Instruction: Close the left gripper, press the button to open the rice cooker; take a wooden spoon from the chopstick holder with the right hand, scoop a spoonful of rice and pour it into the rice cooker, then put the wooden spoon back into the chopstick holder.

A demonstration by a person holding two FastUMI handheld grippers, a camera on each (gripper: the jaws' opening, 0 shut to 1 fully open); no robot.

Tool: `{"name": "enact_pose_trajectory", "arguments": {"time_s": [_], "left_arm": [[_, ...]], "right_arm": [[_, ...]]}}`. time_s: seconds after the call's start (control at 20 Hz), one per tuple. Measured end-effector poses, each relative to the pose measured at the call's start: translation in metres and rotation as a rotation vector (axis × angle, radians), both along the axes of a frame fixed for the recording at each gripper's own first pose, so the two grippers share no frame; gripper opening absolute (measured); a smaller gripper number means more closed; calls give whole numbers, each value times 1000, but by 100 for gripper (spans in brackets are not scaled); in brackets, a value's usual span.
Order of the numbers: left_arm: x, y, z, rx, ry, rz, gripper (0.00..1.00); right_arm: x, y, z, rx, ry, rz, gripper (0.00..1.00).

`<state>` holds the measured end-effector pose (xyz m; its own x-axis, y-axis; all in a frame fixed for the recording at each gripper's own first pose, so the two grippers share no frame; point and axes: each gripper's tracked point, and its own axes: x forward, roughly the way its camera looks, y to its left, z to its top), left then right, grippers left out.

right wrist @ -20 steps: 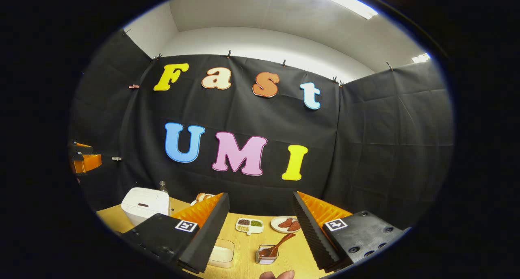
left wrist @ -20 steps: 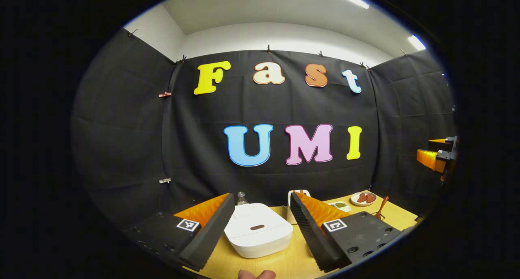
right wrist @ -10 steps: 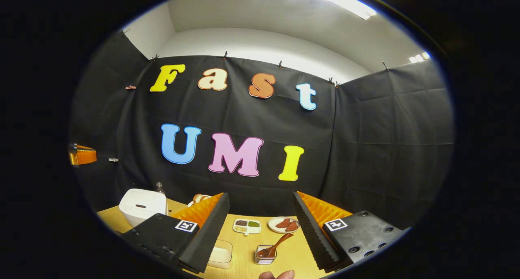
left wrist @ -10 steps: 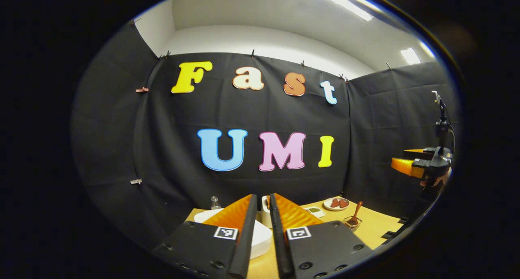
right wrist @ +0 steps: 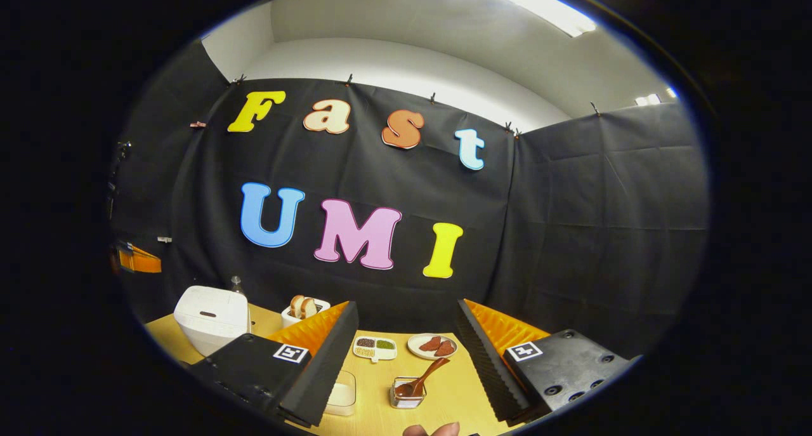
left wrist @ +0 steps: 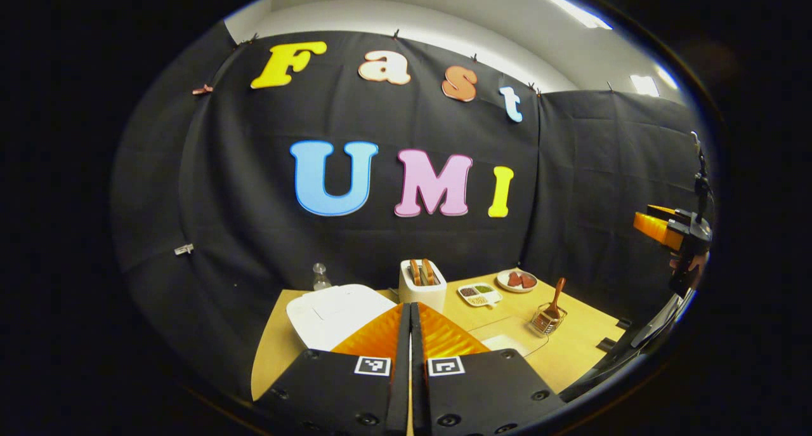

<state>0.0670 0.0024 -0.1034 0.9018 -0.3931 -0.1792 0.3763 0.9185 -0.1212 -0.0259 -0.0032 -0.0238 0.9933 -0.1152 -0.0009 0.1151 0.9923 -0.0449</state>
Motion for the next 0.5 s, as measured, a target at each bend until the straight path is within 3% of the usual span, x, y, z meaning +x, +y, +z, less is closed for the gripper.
{"name": "enact_pose_trajectory", "arguments": {"time_s": [0.5], "left_arm": [[126, 6, -103, 23, 302, -50, 7]], "right_arm": [[-2, 4, -7, -28, 21, -56, 97]]}}
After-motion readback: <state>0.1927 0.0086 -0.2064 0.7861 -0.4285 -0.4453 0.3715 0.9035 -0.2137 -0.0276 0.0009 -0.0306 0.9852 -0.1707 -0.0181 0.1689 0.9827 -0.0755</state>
